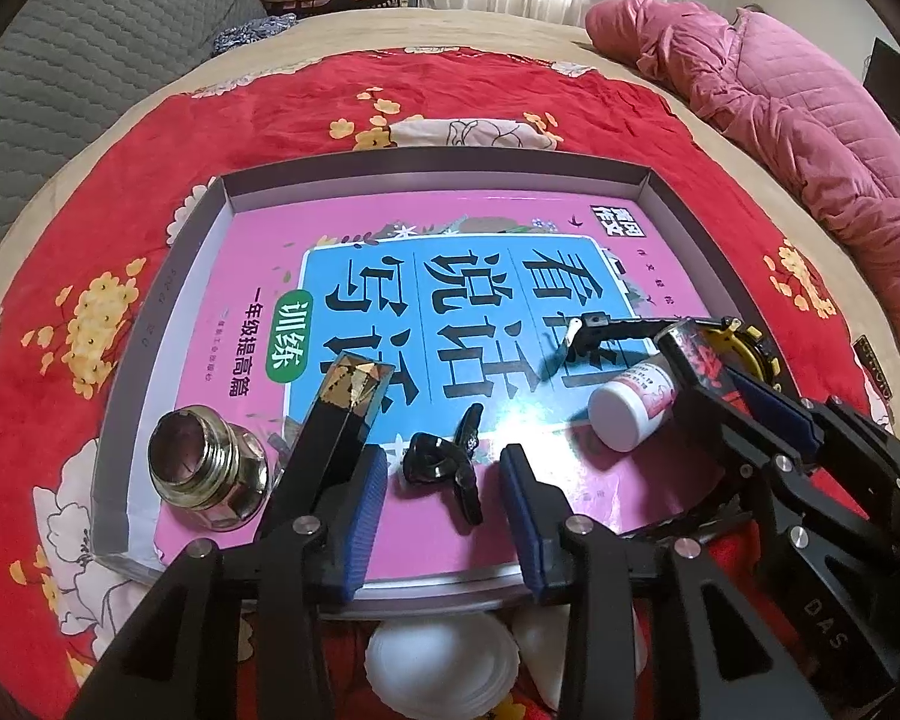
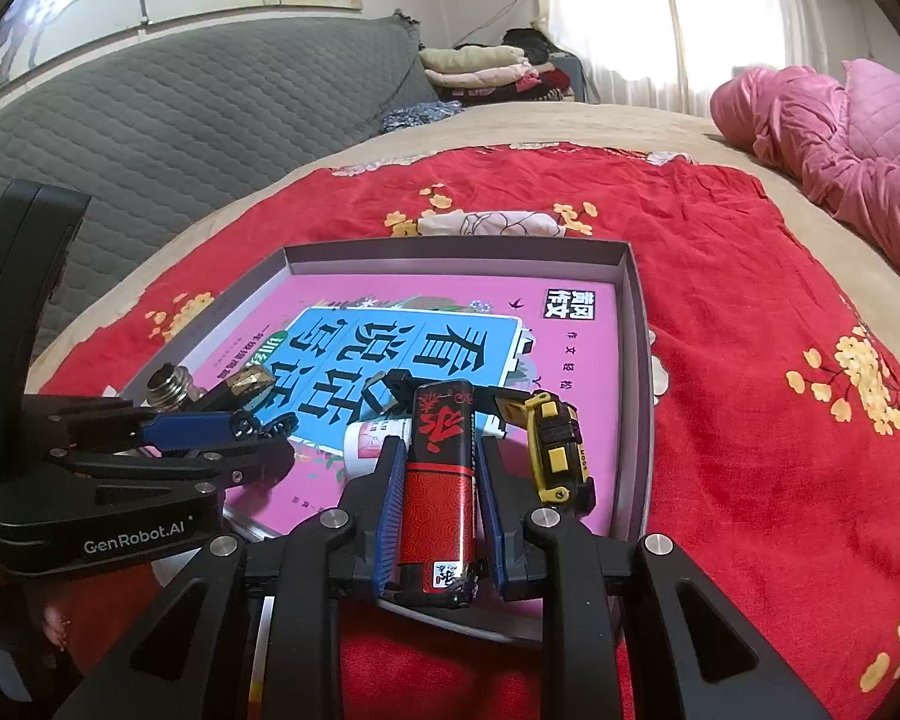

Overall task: Organize rigid objects
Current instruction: 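Open the left tool releasing the clip while the right tool releases the lighter beside the watch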

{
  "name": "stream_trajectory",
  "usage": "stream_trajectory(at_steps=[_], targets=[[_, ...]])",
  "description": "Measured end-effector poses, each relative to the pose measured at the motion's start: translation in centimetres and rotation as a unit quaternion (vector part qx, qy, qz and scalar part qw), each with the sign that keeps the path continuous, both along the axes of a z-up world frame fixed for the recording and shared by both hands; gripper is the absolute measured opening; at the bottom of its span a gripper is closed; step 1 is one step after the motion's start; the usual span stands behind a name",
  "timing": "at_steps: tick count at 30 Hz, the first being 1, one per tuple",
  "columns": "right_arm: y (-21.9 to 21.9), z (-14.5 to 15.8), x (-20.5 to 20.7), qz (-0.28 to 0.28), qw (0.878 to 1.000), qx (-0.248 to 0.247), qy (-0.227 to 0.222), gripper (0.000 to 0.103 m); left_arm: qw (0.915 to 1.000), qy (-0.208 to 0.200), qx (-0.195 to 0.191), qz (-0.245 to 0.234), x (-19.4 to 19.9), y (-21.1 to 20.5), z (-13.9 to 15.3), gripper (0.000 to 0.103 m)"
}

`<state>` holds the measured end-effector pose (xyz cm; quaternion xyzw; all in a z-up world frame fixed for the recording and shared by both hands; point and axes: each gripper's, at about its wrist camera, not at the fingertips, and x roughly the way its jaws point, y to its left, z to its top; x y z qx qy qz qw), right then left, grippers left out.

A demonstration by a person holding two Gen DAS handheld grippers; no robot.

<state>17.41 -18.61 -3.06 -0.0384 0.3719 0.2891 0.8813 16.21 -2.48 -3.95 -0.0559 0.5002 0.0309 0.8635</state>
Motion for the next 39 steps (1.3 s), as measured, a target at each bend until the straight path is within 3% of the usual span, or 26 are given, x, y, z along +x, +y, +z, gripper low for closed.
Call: stream_trajectory(at_steps=[18, 39], targets=[[-0.2, 0.4, -0.2, 0.001, 1.0, 0.026, 0.002, 0.032, 0.9999, -0.006, -0.005, -0.006, -0.6, -0.1, 0.6, 0.039], [-0.2, 1.7, -1.0, -0.005, 0.999, 0.013, -0.047, 0.036, 0.9998, -0.016, -0.014, -0.005, -1.1, 0.6, 1.5, 0.039]])
